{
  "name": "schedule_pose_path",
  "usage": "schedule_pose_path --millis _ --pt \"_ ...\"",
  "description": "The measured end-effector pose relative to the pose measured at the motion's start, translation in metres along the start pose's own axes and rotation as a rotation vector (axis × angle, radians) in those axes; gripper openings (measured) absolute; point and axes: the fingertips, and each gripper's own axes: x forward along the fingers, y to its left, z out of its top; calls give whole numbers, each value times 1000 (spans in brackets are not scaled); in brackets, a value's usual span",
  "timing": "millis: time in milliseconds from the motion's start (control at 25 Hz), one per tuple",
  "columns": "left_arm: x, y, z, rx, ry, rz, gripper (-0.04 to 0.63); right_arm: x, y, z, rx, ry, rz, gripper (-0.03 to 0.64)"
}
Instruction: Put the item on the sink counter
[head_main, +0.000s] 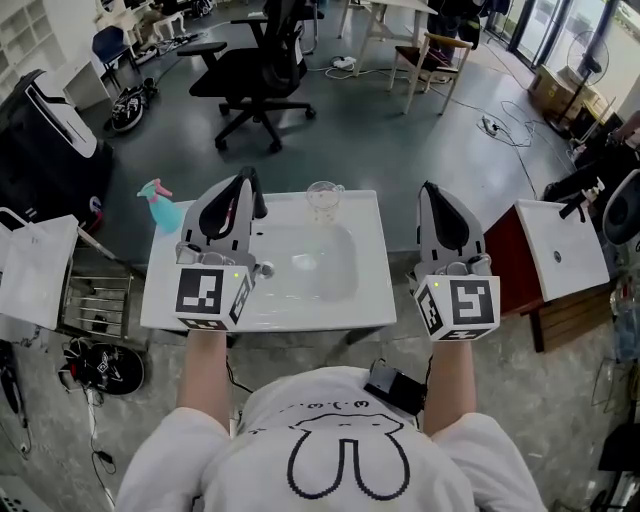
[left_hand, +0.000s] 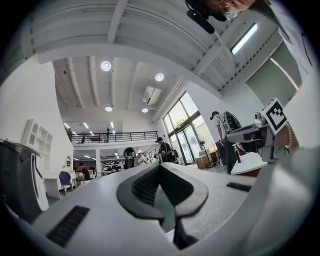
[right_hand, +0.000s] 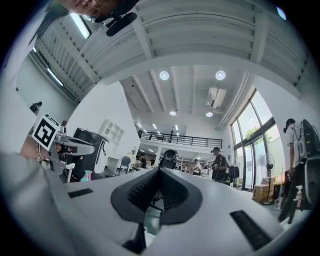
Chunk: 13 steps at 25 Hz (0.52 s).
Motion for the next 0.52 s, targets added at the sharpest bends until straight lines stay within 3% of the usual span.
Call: schedule_pose_path --millis 520 --pt "-14 11 20 21 -50 -20 9 -13 11 13 -36 17 -24 27"
